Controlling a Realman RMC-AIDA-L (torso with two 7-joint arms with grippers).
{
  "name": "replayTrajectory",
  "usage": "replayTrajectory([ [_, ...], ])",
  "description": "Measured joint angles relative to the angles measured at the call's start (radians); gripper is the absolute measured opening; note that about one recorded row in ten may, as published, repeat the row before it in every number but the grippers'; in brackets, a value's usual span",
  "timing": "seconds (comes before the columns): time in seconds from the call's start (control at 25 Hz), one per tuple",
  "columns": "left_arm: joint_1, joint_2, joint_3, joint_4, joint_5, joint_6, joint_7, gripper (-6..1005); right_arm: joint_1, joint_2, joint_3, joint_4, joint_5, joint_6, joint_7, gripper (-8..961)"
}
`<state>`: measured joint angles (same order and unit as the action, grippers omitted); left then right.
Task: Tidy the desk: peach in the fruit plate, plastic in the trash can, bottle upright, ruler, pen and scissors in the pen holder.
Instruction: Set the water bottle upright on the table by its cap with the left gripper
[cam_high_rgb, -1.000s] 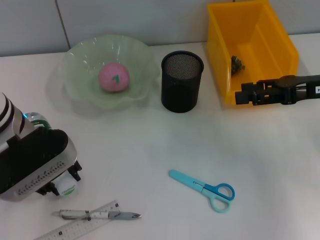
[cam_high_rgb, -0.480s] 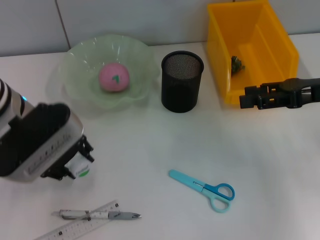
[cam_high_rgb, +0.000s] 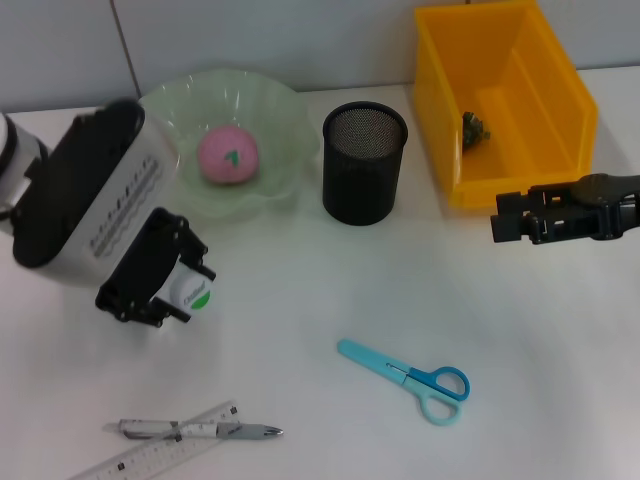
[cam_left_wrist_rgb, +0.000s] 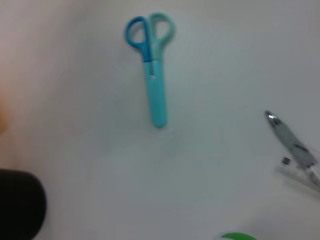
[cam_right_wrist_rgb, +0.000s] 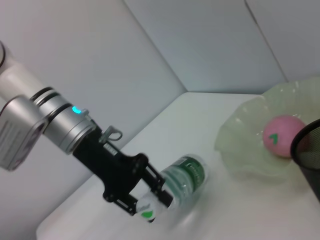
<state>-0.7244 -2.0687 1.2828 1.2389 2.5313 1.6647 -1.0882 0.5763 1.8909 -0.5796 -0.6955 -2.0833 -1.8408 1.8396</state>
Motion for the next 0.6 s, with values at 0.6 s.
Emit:
replayTrajectory([
  [0.6,-0.045,0.002,-0.21,-0.011,-0.045,-0.008,-0.197,453,-0.024,0.002,-0.001,0.008,0.002,-0.016,0.0,787],
])
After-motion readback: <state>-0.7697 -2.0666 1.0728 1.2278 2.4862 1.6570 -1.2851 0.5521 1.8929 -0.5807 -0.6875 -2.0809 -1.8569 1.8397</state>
